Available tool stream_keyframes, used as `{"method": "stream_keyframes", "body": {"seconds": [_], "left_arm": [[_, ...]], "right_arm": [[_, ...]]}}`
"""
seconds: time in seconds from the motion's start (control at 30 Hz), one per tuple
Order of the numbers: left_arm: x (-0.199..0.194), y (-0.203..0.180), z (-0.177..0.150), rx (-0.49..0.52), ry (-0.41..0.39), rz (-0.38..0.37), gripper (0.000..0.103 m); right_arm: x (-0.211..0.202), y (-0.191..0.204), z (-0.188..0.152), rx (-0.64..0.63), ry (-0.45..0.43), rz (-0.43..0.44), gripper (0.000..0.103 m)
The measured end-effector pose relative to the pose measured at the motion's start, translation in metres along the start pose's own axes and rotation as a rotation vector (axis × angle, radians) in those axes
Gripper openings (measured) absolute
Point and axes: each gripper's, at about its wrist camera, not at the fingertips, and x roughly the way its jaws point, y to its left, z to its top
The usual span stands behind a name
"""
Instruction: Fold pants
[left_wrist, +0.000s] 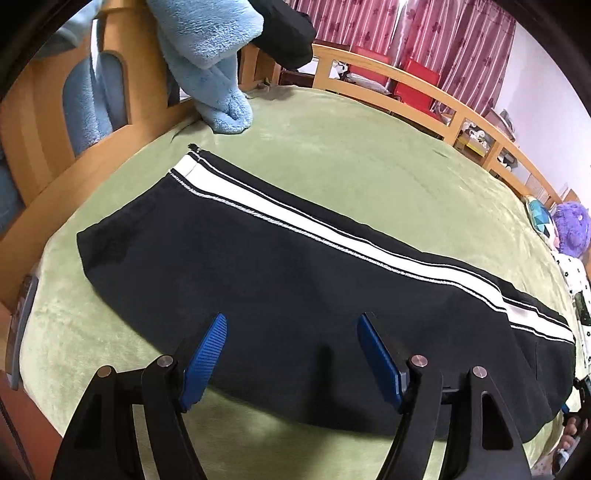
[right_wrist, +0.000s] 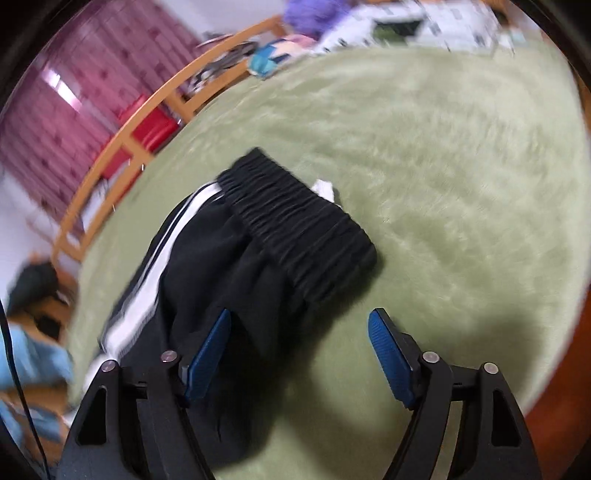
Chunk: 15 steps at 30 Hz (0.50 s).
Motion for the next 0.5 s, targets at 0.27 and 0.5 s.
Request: {"method": "stream_keyframes", "body": {"seconds": [0.27,0.5], "left_arm": [[0.018,-0.026,0.007,-0.067,0.023,-0.001,0.072],[0.006,-0.028,0.014,-0.128,0.009,-0.045,0.072]], "right_arm": [[0.041,0.038,0.032,-0.022,-0.061,-0.027,0.055],[-0.027,0.053,0.116,-0.058,-0.225,0.161,0.035]]}}
